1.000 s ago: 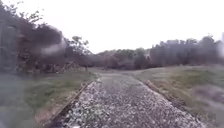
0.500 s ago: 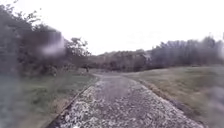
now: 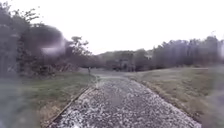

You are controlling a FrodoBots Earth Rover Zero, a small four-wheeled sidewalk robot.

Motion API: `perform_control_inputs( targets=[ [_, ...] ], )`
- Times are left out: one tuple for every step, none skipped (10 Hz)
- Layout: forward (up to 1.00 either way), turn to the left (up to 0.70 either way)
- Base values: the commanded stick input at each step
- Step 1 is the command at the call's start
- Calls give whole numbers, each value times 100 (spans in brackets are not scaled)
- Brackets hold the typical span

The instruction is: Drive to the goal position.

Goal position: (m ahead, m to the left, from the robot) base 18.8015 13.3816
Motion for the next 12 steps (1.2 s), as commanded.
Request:
perform_control_inputs(
  targets=[
    [70, -1],
    [70, -8],
    [70, -9],
    [70, -1],
    [70, 0],
    [70, 0],
    [70, 0],
    [70, 0],
    [70, 0],
    [70, 0],
    [70, 0],
    [70, 0]
  ],
)
